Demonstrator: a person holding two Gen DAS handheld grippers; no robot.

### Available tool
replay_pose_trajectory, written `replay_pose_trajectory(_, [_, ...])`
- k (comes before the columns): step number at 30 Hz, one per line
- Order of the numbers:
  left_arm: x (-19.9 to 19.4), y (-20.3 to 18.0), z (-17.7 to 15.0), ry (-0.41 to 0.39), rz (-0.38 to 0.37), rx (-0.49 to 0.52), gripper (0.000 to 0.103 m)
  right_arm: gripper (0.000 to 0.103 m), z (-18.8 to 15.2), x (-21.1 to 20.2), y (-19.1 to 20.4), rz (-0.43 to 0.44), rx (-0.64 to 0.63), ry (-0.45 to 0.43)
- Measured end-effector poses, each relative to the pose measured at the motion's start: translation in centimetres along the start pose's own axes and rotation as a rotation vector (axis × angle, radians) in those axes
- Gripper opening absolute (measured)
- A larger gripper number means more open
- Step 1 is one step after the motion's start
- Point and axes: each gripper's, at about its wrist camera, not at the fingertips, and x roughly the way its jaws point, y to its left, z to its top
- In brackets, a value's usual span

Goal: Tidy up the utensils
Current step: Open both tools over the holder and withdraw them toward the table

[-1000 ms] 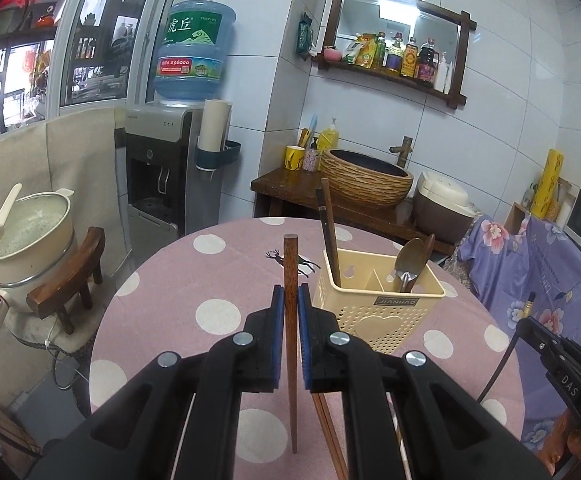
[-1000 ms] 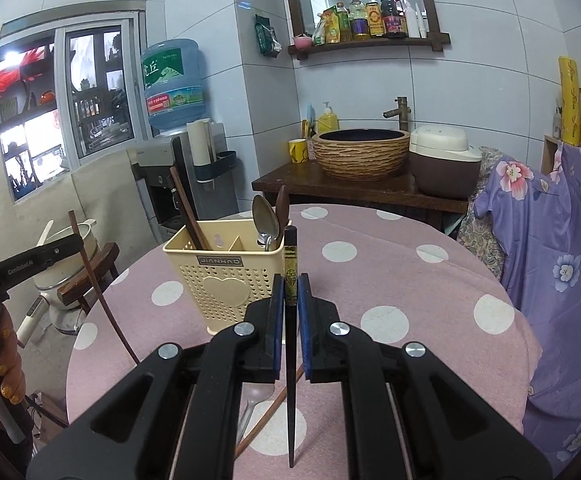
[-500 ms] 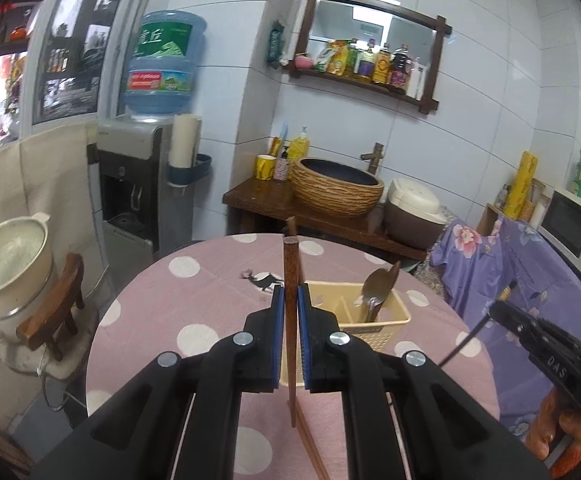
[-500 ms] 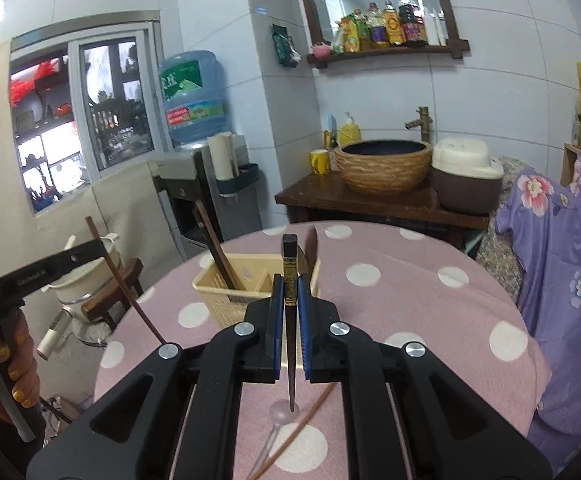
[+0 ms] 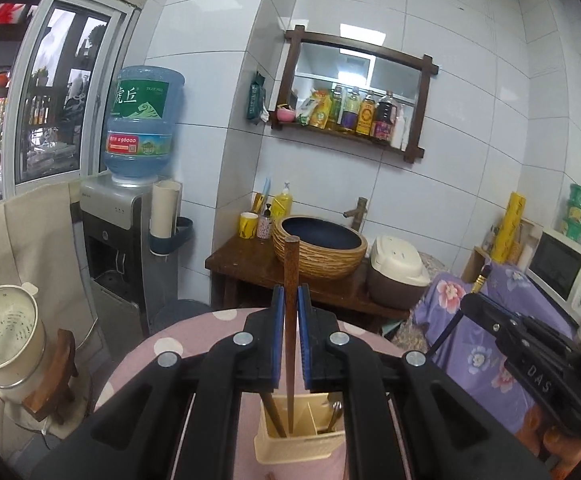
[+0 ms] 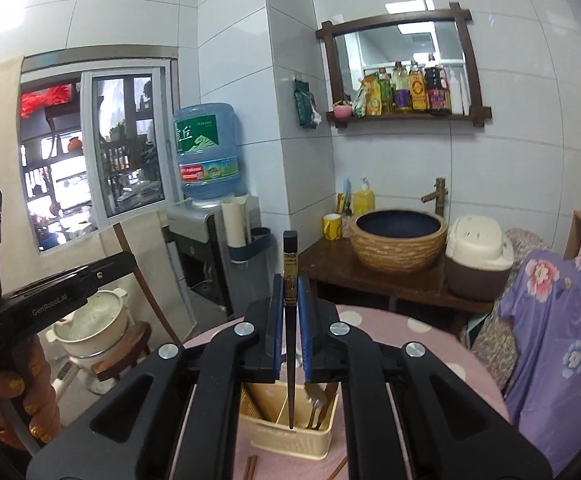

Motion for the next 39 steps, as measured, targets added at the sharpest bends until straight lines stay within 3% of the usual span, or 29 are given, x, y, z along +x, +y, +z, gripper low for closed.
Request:
replay_pose_trajectory(6, [3.5, -0.2, -2.8, 0.048, 0.016, -0.017, 0.008, 0.008, -3.7, 3.6, -0.3, -0.031, 0.024, 0.047])
replay_pose_trajectory(16, [8.3, 1.1, -9.6, 0.199, 0.036, -0.047, 0.008, 0.008, -10.3, 7.6, -0.8, -0.055, 0.038, 0.147])
replay_pose_trajectory(28, [9.7, 2.5, -11.9, 0.255, 0.041, -0.072, 0.008, 0.008, -11.6, 7.6, -1.2, -0.053, 0.057, 0.129])
replay_pose_trajectory(30, [9.3, 2.6, -11.9, 0.253, 0.026, -0.079, 0.008, 0.014, -11.6, 7.3, -1.4, -0.046, 0.06, 0.12])
replay_pose_trajectory(31, [9.0, 2.6, -11.9, 0.251, 0.022, -0.078, 0.009, 0.022, -11.7, 7.0, -1.5, -0.051, 0.063, 0.113])
replay_pose_trajectory(32, [8.5, 2.6, -12.0, 0.247, 0.022, -0.074, 0.014, 0.034, -11.9, 6.7, -1.5, -0.054, 0.067, 0.105])
replay_pose_trajectory(33, [7.9, 2.6, -12.1, 0.239, 0.02, -0.072, 0.026, 0.038, -12.0, 6.3, -1.6, -0.052, 0.07, 0.098])
replay_pose_trajectory(36, [5.7, 2.8, -12.8, 0.193, 0.01, -0.077, 0.058, 0.042, -12.8, 4.8, -1.6, -0.074, 0.056, 0.079])
replay_pose_trajectory(38, [4.5, 3.0, -13.5, 0.178, 0.021, -0.071, 0.066, 0.057, -13.5, 3.9, -1.8, -0.101, 0.06, 0.081])
replay_pose_trajectory(39, [3.8, 3.2, -14.3, 0.18, 0.031, -0.064, 0.073, 0.059, -14.1, 3.4, -2.0, -0.113, 0.062, 0.089])
